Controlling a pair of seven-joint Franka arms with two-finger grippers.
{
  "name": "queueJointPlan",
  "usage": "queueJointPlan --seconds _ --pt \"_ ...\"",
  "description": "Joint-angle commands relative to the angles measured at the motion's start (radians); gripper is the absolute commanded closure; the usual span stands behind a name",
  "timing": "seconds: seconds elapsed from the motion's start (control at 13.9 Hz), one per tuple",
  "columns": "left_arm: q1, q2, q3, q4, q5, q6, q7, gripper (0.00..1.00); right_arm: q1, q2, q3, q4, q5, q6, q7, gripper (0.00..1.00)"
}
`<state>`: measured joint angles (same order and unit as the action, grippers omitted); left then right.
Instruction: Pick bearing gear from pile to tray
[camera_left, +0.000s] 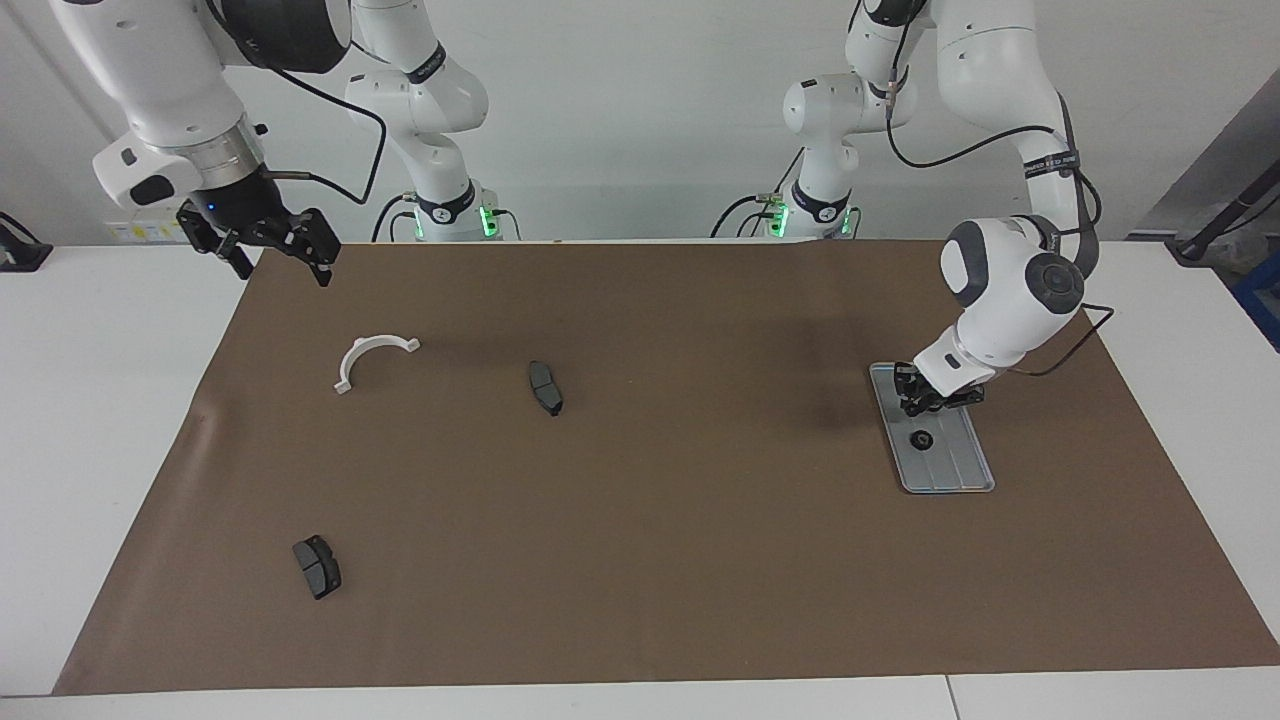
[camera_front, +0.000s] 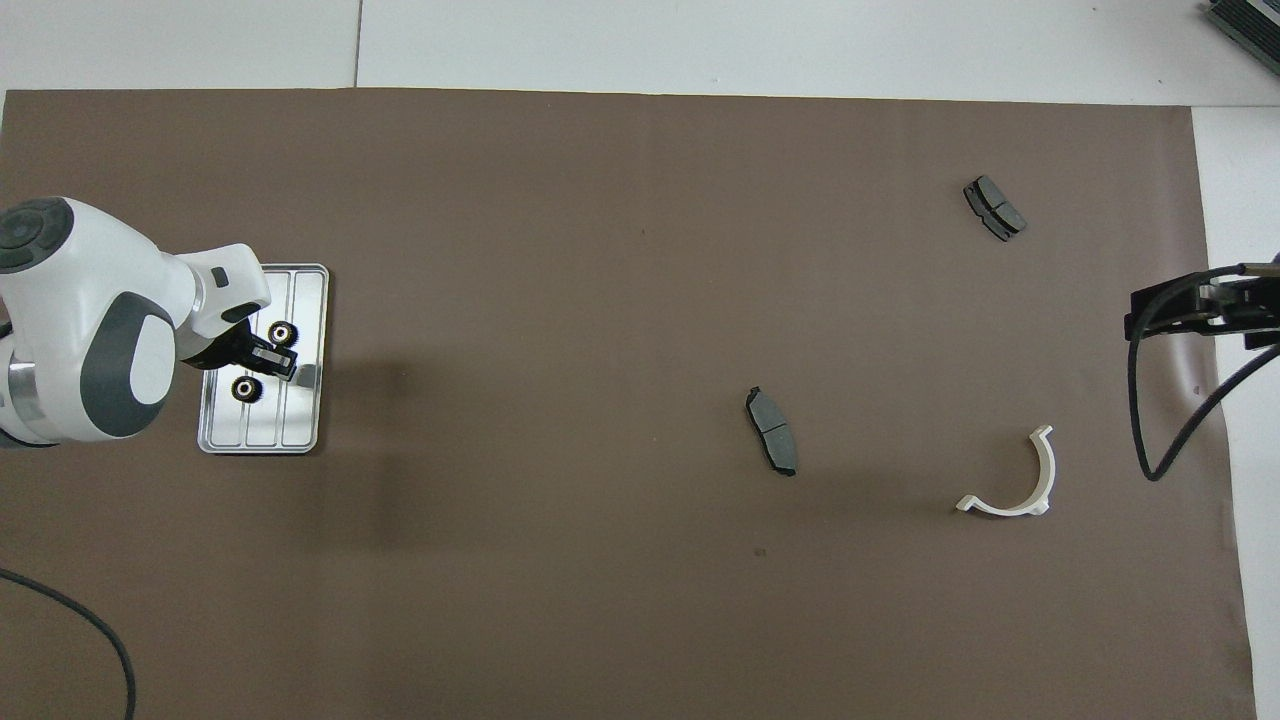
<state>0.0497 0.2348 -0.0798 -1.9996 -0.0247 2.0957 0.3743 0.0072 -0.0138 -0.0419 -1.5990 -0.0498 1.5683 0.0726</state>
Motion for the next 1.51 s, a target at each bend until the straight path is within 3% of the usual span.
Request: queueJointPlan --seconds 0.0,0.14,0.22,0.5,1.0,1.15,1.44 --pt "0.013 -0.051 -0.009 -0.068 0.000 0.014 0.028 0.42 -0.009 -0.020 0.005 -0.019 0.019 -0.001 -0.011 0.00" --pt "0.012 -0.051 -0.009 -0.064 0.000 0.006 0.028 0.05 -0.009 -0.020 0.005 -0.018 0.019 -0.001 -0.011 0.00" --pt "0.012 -0.051 -0.009 -0.056 0.000 0.006 0.026 0.00 -0.009 -0.020 0.005 -0.019 0.019 -0.001 -0.011 0.00" --pt "0.009 -0.095 -0.009 -0.002 0.000 -0.075 0.014 0.00 -0.009 -0.020 0.005 -0.018 0.019 -0.001 -0.011 0.00" --pt "0.012 -0.193 -0.008 0.360 0.003 -0.531 -0.193 0.00 -0.009 -0.020 0.005 -0.018 0.019 -0.001 -0.011 0.00" --pt "0.015 -0.247 -0.006 0.360 0.006 -0.571 -0.212 0.00 -0.009 -0.020 0.005 -0.018 0.019 -0.001 -0.011 0.00" --pt "0.052 -0.267 0.002 0.346 0.008 -0.571 -0.210 0.00 -0.009 -0.020 0.005 -0.019 0.019 -0.001 -0.011 0.00"
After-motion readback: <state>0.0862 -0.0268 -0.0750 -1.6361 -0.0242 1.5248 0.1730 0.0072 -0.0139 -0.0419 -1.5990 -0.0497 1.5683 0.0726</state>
